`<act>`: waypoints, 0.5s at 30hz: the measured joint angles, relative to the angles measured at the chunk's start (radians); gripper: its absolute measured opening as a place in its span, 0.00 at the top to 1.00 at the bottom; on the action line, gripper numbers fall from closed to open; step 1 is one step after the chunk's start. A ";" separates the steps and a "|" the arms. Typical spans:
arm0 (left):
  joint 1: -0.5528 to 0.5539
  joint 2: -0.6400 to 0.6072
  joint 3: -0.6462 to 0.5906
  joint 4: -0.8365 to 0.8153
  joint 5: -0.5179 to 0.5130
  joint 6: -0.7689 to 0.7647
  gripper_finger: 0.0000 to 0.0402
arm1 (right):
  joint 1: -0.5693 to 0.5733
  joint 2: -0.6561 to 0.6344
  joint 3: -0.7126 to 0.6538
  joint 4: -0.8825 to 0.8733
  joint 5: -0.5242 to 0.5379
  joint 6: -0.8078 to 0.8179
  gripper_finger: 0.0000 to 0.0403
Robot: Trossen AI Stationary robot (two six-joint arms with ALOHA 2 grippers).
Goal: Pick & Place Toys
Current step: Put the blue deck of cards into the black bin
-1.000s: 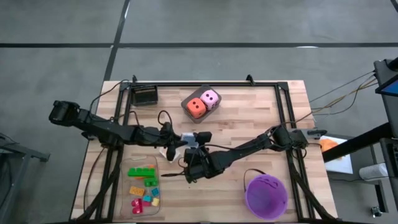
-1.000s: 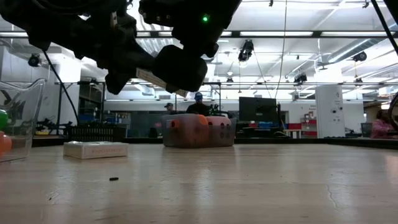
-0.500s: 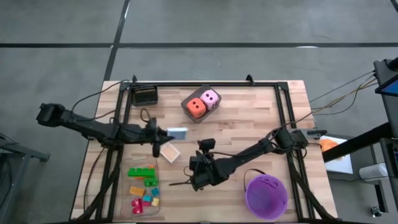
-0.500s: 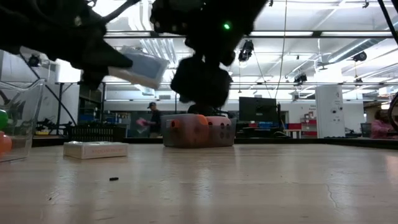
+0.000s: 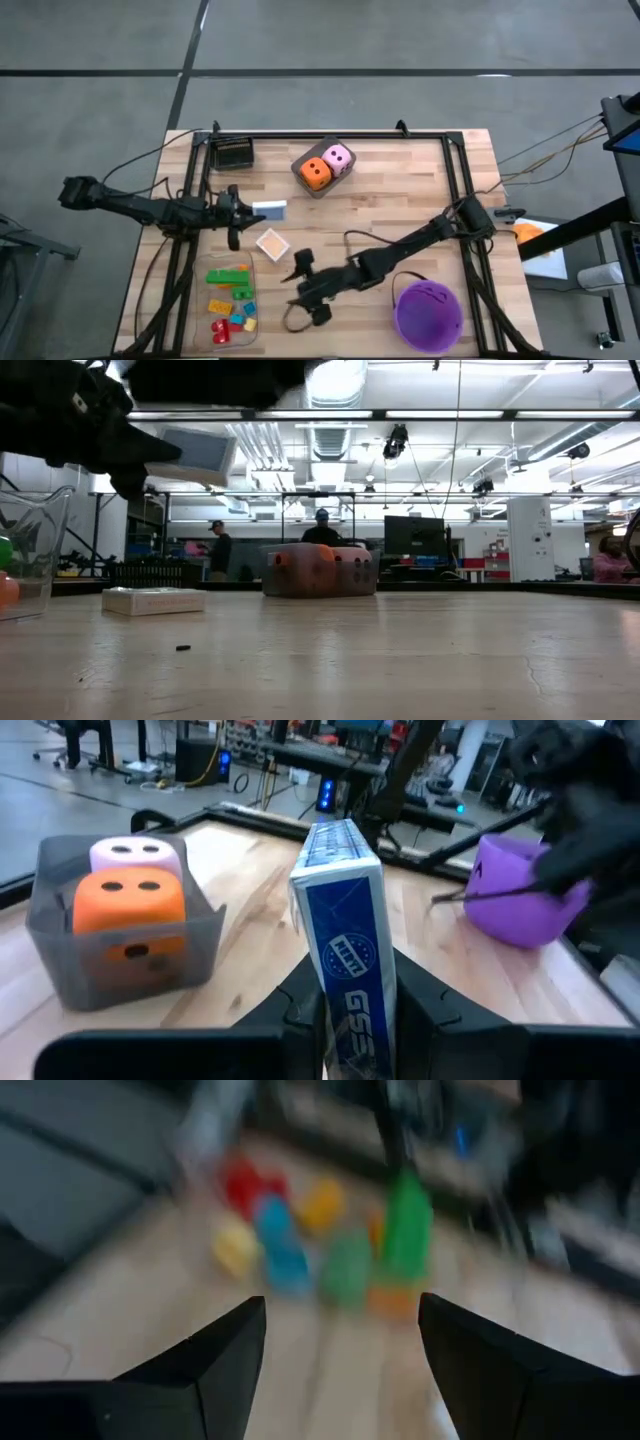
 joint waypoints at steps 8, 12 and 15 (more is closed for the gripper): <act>0.000 -0.007 -0.001 -0.036 -0.008 0.026 0.84 | -0.025 -0.246 -0.505 0.673 -0.082 0.002 0.36; 0.000 -0.007 -0.001 -0.035 -0.110 0.028 0.84 | -0.041 -0.393 -0.749 0.821 -0.039 0.076 0.36; 0.000 -0.007 0.010 -0.077 -0.274 -0.009 0.84 | -0.042 -0.479 -0.881 0.864 0.000 0.127 0.36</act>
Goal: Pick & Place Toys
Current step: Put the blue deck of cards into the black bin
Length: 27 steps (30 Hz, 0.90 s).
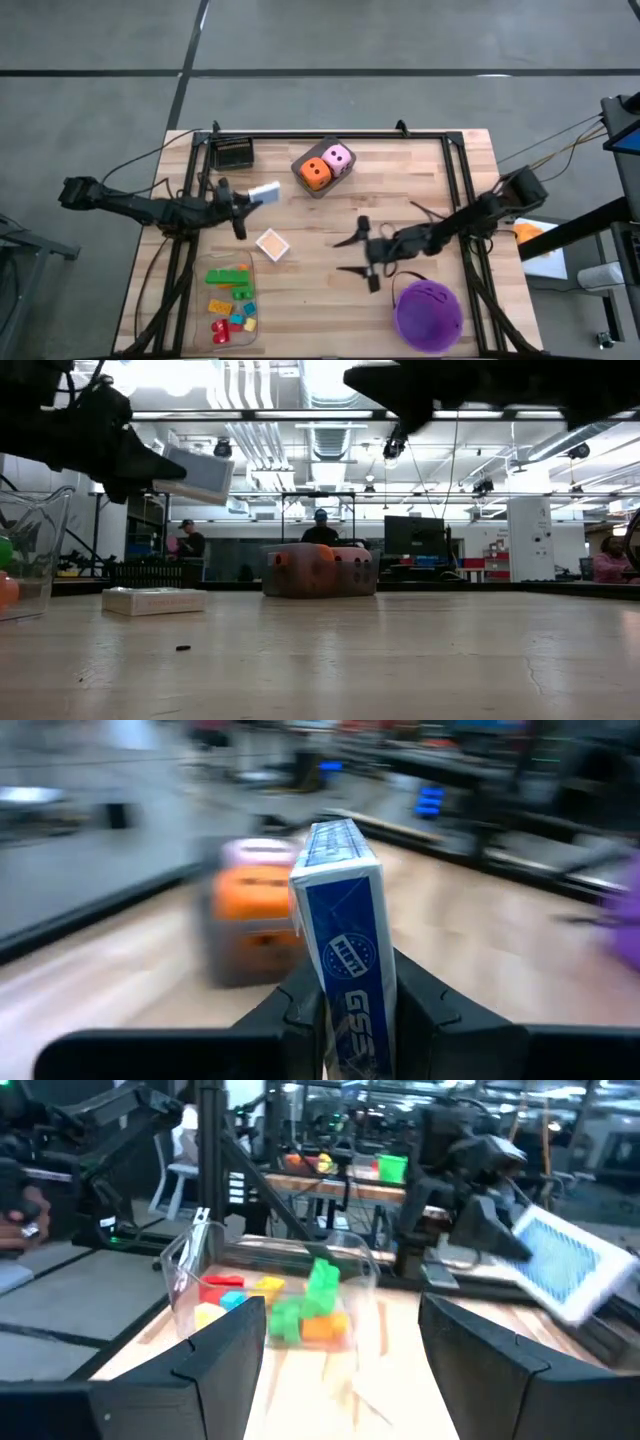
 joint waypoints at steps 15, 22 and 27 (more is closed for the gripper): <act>0.277 0.038 0.045 -0.204 -0.293 -0.204 0.84 | 0.009 -0.118 -0.160 0.024 0.029 0.056 0.35; 0.658 0.147 0.070 -0.237 -0.031 -0.248 0.84 | 0.009 -0.118 -0.156 0.021 0.025 0.049 0.35; 0.900 0.255 0.094 -0.213 0.123 -0.200 0.84 | 0.009 -0.118 -0.156 0.020 0.025 0.049 0.35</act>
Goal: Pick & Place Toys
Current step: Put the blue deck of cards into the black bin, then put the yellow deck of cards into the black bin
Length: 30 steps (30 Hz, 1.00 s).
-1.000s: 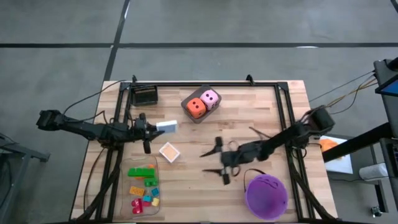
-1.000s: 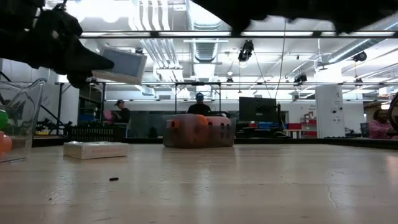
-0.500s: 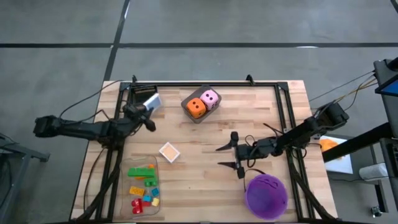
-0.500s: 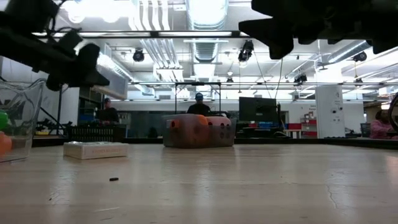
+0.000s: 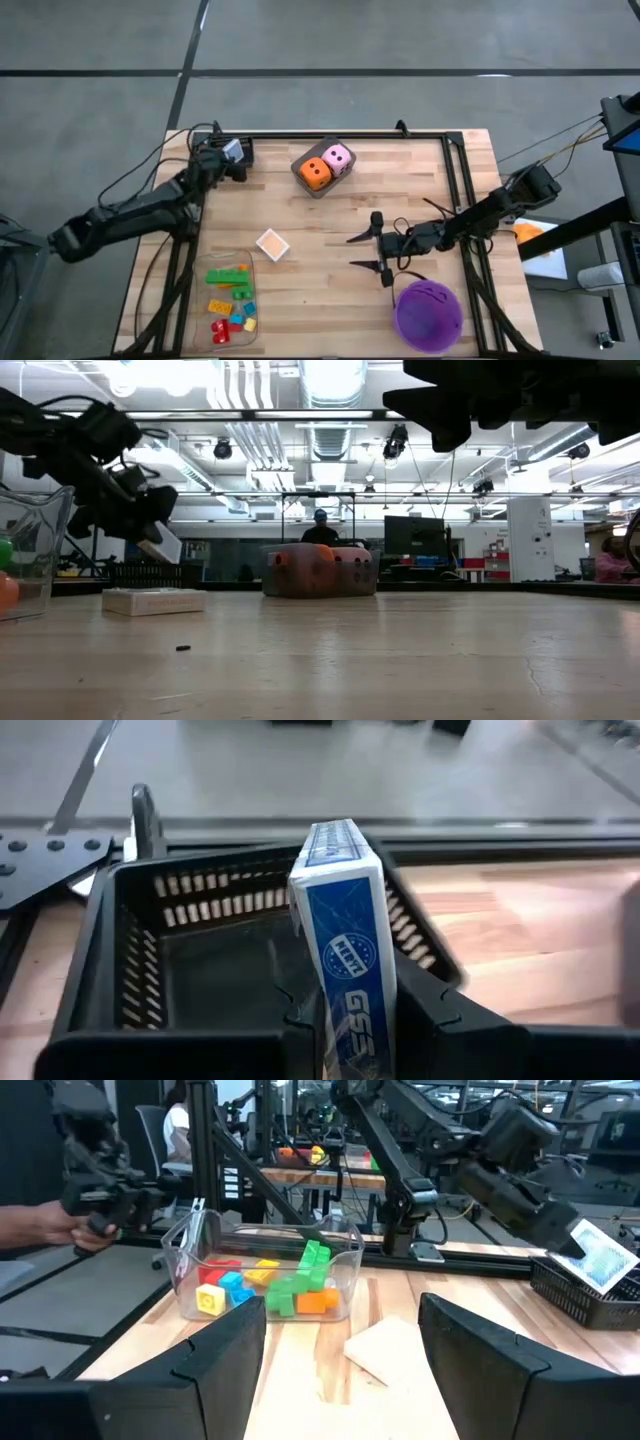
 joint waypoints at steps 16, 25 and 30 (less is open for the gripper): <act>0.109 0.202 0.007 0.114 0.126 0.054 0.50 | 0.007 0.001 0.000 -0.004 -0.001 0.009 0.35; 0.108 0.181 0.106 0.044 0.126 0.057 0.21 | 0.007 0.001 0.000 -0.009 -0.001 0.012 0.35; 0.108 0.181 0.172 -0.034 0.126 0.059 0.17 | 0.007 0.001 0.000 -0.016 -0.001 0.016 0.35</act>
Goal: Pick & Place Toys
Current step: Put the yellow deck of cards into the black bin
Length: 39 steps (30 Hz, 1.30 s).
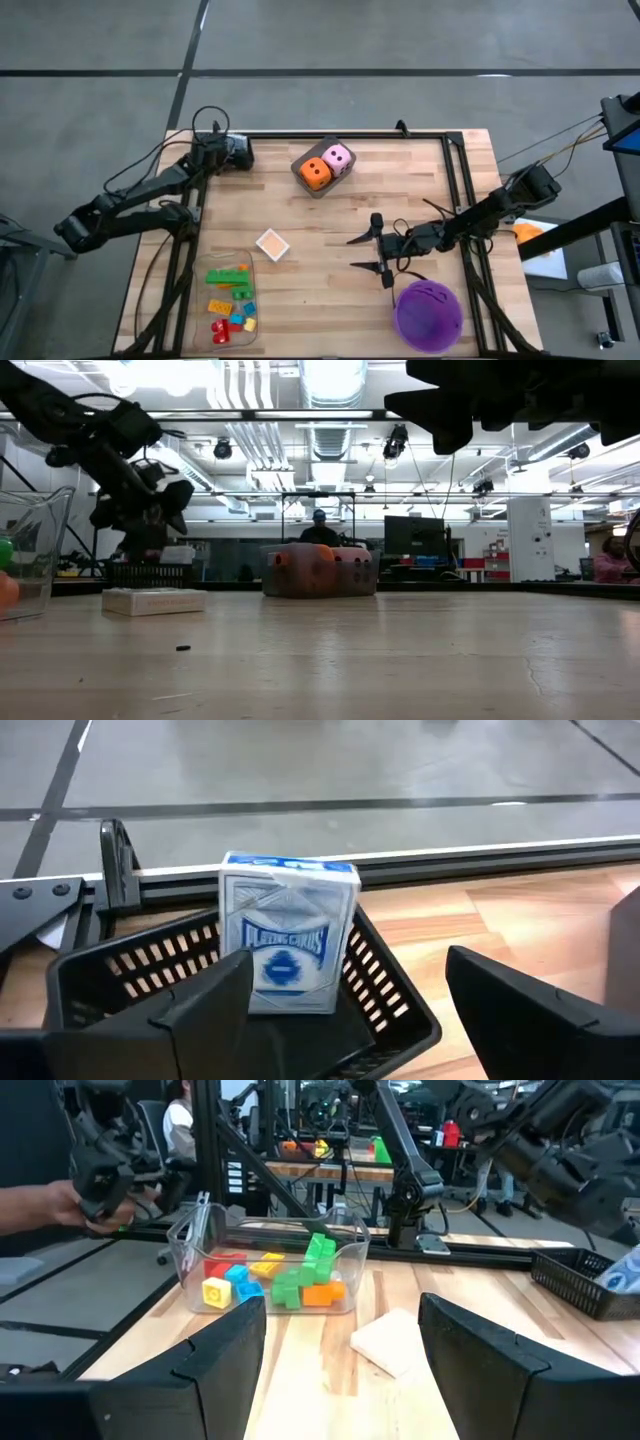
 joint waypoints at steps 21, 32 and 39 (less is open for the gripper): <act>-0.333 -0.287 0.048 0.006 0.312 0.213 0.17 | 0.000 0.023 0.005 -0.010 0.000 0.040 0.35; -1.002 -0.519 -0.101 0.091 0.102 0.237 0.17 | -0.017 0.297 0.301 -0.249 0.014 0.111 0.25; -1.342 -0.523 -0.202 0.261 -0.230 0.344 0.17 | -0.065 0.492 0.696 -0.689 0.017 0.162 0.02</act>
